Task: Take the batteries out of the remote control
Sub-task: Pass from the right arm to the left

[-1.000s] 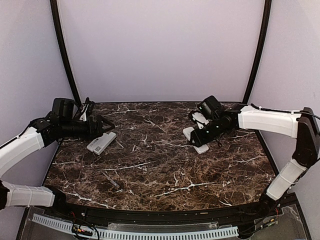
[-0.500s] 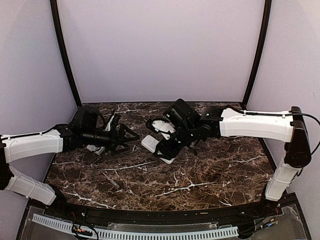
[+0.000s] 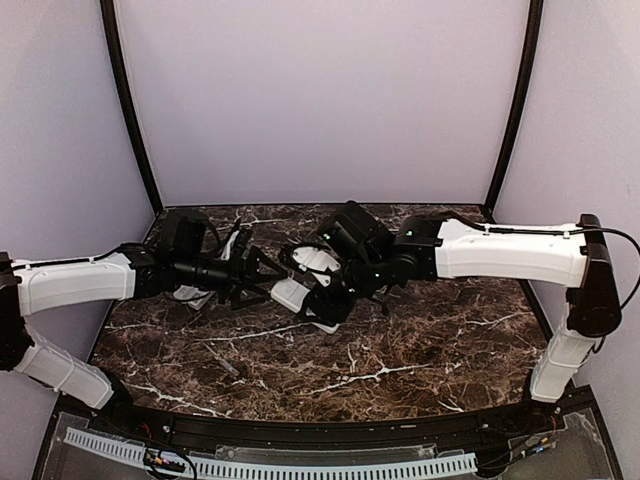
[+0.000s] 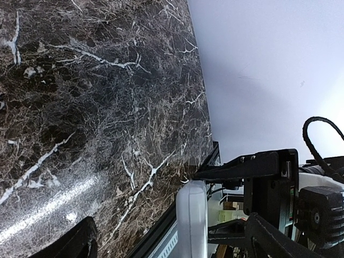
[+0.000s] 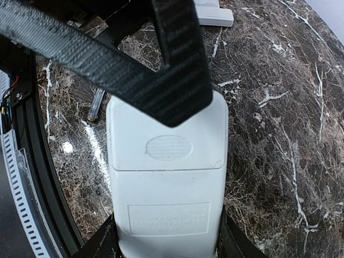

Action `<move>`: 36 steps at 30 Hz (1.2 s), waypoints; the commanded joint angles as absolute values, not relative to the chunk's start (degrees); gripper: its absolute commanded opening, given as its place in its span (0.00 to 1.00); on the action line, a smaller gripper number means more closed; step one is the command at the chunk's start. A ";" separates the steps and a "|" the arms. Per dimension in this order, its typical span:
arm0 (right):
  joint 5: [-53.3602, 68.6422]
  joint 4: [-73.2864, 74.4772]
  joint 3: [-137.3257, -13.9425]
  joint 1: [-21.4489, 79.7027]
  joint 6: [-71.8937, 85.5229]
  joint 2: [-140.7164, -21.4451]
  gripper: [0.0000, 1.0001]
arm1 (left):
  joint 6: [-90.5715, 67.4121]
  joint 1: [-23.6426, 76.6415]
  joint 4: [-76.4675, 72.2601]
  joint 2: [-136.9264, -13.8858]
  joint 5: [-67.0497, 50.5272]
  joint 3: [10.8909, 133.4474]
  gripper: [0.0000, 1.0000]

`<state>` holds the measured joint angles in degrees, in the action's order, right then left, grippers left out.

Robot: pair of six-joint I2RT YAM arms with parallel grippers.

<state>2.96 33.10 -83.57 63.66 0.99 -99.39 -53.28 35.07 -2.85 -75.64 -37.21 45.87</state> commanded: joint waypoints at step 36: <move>-0.81 32.06 -85.05 65.31 -0.29 -101.20 0.00 | -57.78 38.15 -6.49 -79.93 -41.48 47.17 0.15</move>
